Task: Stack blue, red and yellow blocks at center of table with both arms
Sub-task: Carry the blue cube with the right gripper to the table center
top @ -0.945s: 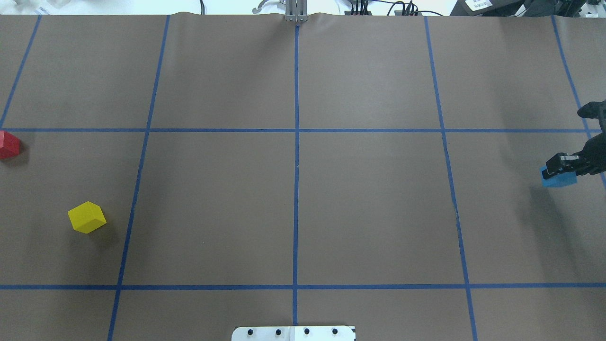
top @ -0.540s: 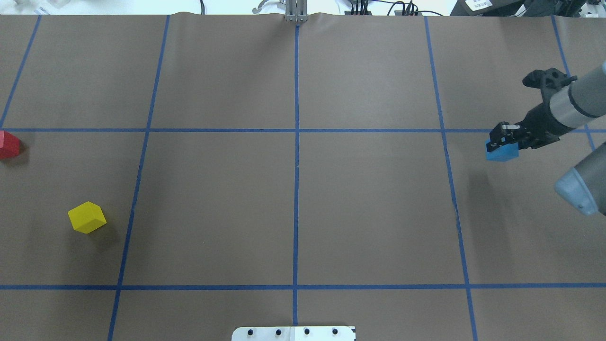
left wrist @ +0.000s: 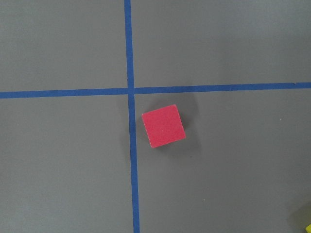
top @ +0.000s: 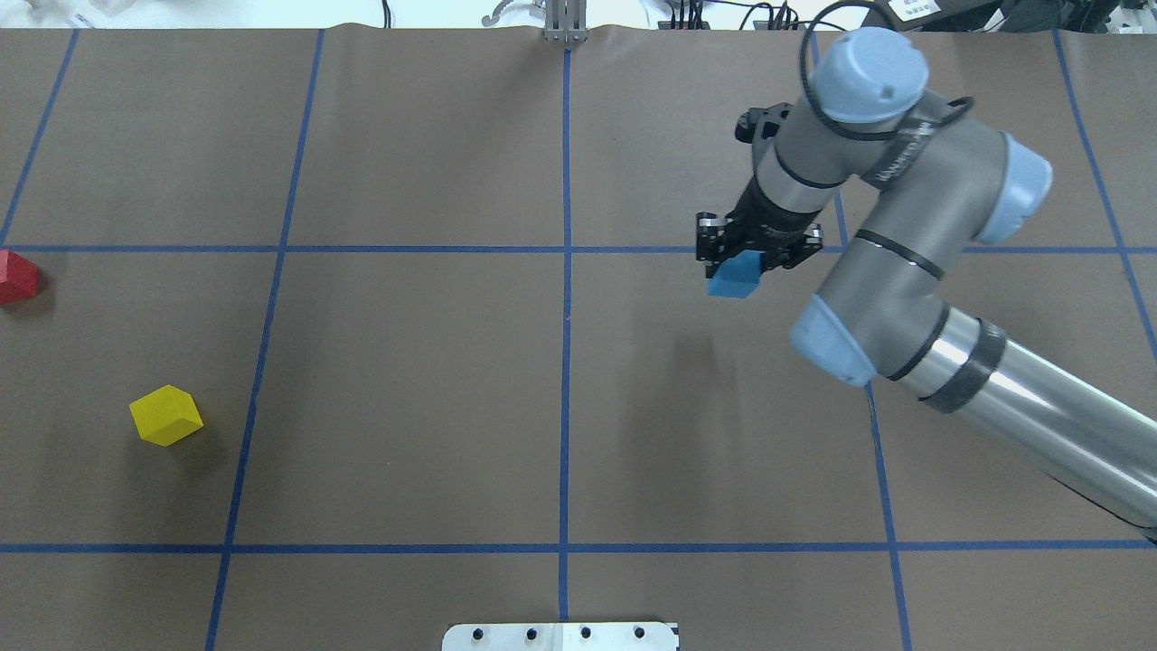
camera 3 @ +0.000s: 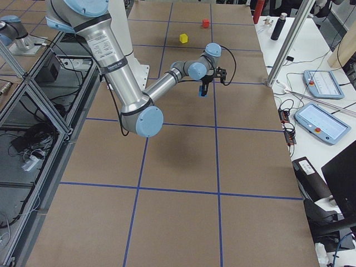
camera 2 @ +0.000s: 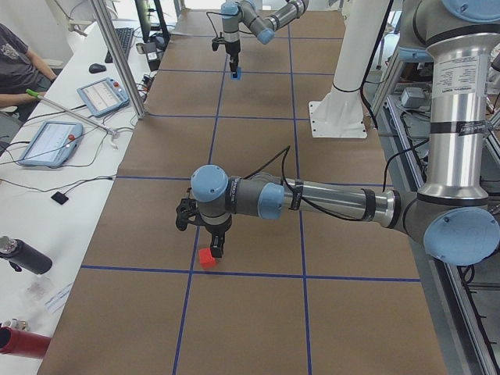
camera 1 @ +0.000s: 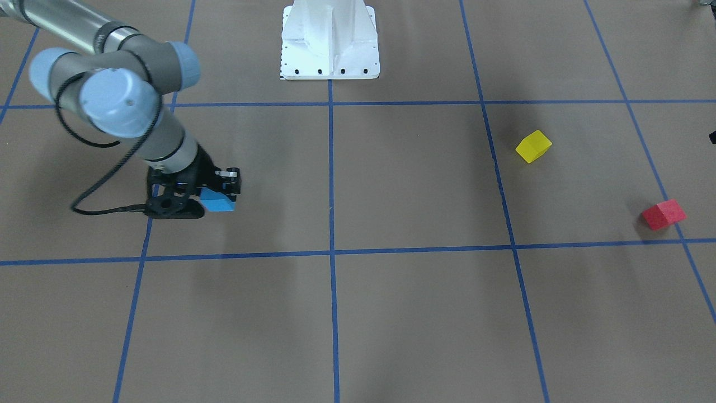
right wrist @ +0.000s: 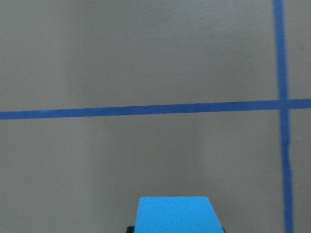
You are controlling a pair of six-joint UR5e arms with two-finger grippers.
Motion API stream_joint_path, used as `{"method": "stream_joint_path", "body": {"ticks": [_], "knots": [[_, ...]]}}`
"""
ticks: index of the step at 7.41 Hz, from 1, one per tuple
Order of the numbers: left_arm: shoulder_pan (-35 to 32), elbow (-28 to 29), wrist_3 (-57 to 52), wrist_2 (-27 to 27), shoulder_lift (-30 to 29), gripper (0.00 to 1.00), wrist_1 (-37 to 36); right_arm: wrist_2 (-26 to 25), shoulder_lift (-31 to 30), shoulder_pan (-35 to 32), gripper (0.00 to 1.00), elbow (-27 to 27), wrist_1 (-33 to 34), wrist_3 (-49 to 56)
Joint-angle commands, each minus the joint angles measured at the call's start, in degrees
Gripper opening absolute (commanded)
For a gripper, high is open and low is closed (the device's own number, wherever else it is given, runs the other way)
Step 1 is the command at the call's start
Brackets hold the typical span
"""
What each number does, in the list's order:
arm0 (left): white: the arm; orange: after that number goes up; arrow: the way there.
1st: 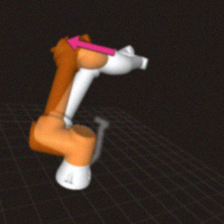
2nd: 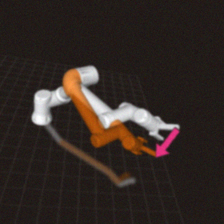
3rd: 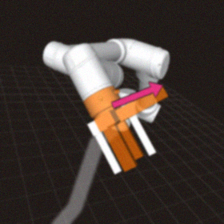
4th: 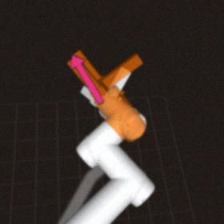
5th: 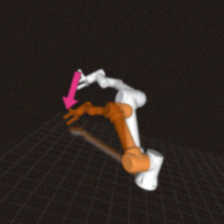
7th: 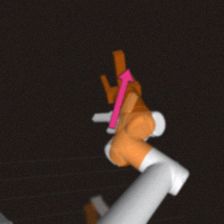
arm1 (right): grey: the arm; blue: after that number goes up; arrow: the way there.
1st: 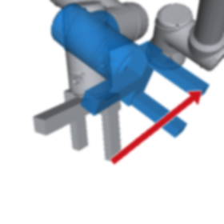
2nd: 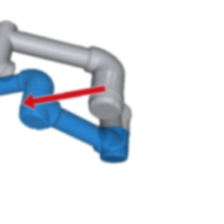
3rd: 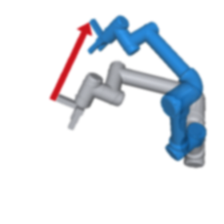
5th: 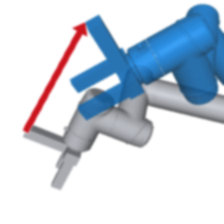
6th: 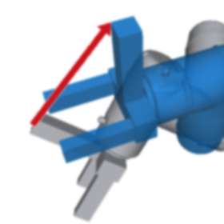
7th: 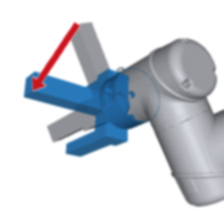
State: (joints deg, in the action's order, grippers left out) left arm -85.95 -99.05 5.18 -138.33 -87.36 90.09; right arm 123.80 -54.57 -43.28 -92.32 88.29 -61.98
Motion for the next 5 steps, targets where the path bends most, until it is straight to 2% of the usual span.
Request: {"method": "stream_joint_path", "body": {"ticks": [1, 2, 4, 5], "knots": [[-0.01, 0.09, 0.00, -0.10, 0.00, 1.00, 0.00, -1.81, 11.37, 4.15, 0.00, 9.92, 0.13, -3.23], [0.08, 0.09, -0.08, -0.18, 0.00, 1.00, 0.00, -1.90, 13.24, 5.38, 0.00, 12.32, 0.13, -3.06], [0.08, 0.35, -0.17, -0.27, 0.00, 1.00, 0.09, -2.07, 13.96, 6.71, 0.00, 12.69, 0.22, -4.54], [0.08, 0.26, -0.17, -0.36, 0.00, 1.00, 0.09, -3.29, 15.96, 7.50, 0.00, 15.13, 0.13, -7.43]]}}
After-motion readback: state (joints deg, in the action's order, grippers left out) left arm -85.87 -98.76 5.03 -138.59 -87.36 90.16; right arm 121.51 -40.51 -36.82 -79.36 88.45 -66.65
